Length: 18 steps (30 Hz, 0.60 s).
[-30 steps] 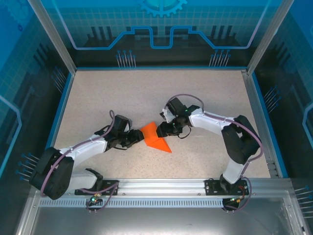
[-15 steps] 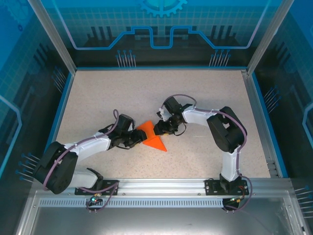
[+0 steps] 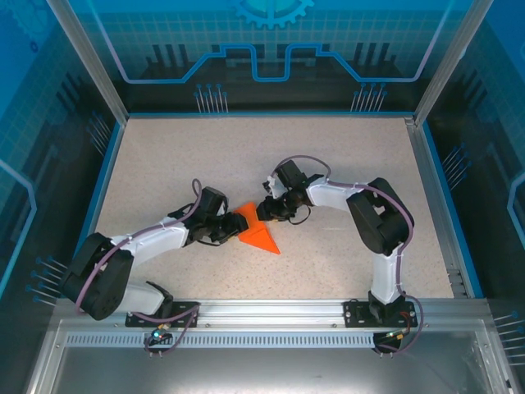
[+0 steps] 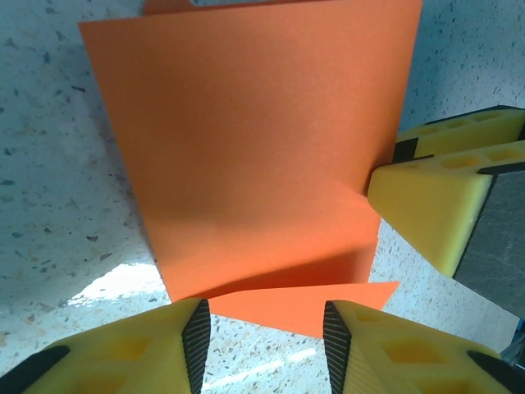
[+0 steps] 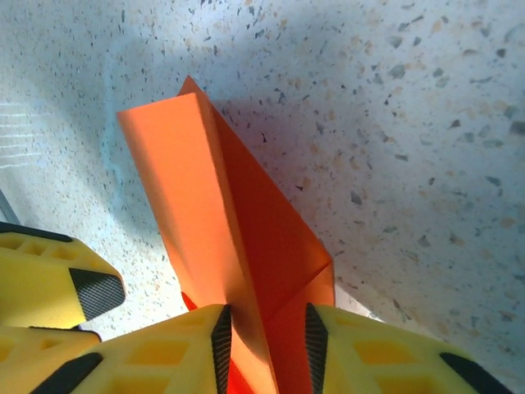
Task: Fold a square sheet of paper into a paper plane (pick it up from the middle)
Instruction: Fold the wing for the fifth time at the center of the table.
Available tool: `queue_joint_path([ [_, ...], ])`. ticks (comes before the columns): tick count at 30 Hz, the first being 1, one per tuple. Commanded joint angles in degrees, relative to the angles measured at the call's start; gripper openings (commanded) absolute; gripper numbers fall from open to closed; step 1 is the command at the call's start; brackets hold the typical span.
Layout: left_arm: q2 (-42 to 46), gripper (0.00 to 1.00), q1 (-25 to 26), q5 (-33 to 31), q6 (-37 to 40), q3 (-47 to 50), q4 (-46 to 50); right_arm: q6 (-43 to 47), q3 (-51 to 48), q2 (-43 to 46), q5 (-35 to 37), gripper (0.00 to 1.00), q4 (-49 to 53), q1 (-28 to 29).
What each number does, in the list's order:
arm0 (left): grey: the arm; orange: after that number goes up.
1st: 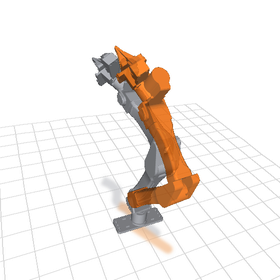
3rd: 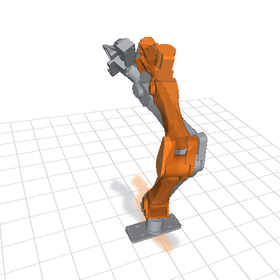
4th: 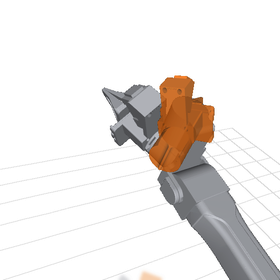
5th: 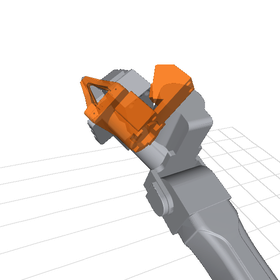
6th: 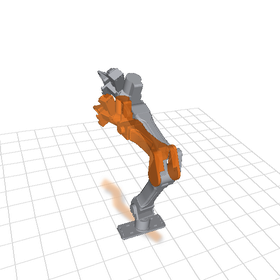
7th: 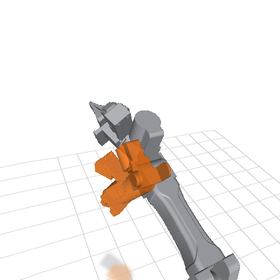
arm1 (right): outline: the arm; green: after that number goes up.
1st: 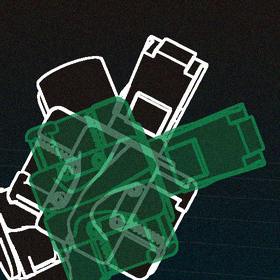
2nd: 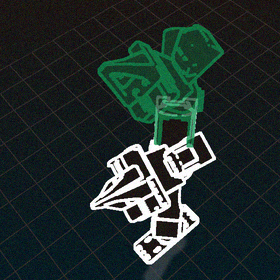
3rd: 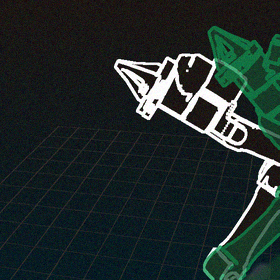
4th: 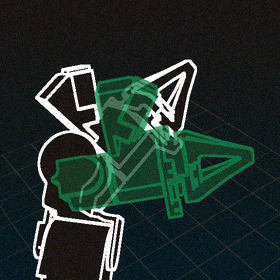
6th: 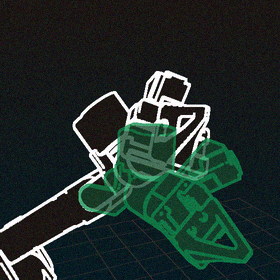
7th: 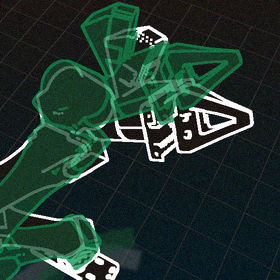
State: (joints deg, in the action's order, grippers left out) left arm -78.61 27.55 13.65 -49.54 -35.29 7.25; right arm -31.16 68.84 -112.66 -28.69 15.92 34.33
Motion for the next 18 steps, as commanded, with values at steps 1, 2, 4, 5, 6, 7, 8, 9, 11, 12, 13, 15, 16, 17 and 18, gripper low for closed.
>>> queue_joint_path([
  [1,-0.84,0.44,0.39,-1.19,-0.61,-1.83,1.06,-1.65,-1.84,-0.02,1.34,0.23,-1.24,-1.08],
  [2,-0.86,0.44,0.29,-1.15,-0.69,-1.82,0.78,-2.6,-2.88,0.52,1.95,0.2,-2.27,-1.3],
  [4,-0.86,0.44,0.32,-1.16,-0.75,-2.02,0.64,-5.27,-5.59,2.12,2.48,0.17,-5.1,-2.08],
  [5,-0.84,0.44,0.32,-1.11,-0.74,-2.07,0.5,-6.87,-7.34,3.3,2.8,0.15,-7.03,-2.52],
  [6,-0.85,0.44,0.33,-1.09,-0.79,-2.1,0.54,-8.38,-9.09,4.54,3.29,0.15,-8.79,-2.92],
  [7,-0.86,0.44,0.38,-1.15,-0.74,-2.07,0.5,-9.61,-10.41,5.47,3.88,0.15,-9.88,-3.14],
  [8,-0.93,0.44,0.33,-1.06,-0.82,-2.06,0.41,-10.79,-11.69,6.34,4.73,0.15,-10.71,-3.4],
  [9,-0.93,0.44,0.31,-1.02,-1.0,-1.94,0.18,-11.78,-12.69,7.08,5.47,0.16,-11.3,-3.48],
  [11,-1.09,0.44,0.32,-0.92,-1.08,-1.67,-0.58,-12.48,-13.9,8.06,6.03,0.24,-11.39,-3.48],
  [12,-1.27,0.44,0.31,-0.87,-1.12,-1.63,-0.73,-12.48,-14.2,8.78,6.51,0.3,-10.78,-3.48],
  [13,-1.44,0.44,0.35,-0.79,-1.18,-1.63,-0.95,-12.16,-14.34,9.7,6.89,0.31,-10.08,-3.48],
  [15,-1.8,0.44,0.32,-0.56,-1.49,-1.71,-1.27,-10.65,-14.37,12.88,9.3,0.38,-6.54,-3.66],
  [16,-1.89,0.44,0.37,-0.39,-1.66,-1.71,-1.35,-9.62,-14.2,14.53,10.58,0.41,-4.62,-3.72],
  [17,-1.9,0.44,0.34,-0.24,-1.76,-1.79,-1.35,-8.09,-13.86,16.29,11.74,0.43,-2.54,-3.77],
  [18,-1.8,0.44,0.3,-0.28,-1.77,-1.74,-1.24,-6.55,-13.38,17.69,11.81,0.43,-0.72,-3.79],
])
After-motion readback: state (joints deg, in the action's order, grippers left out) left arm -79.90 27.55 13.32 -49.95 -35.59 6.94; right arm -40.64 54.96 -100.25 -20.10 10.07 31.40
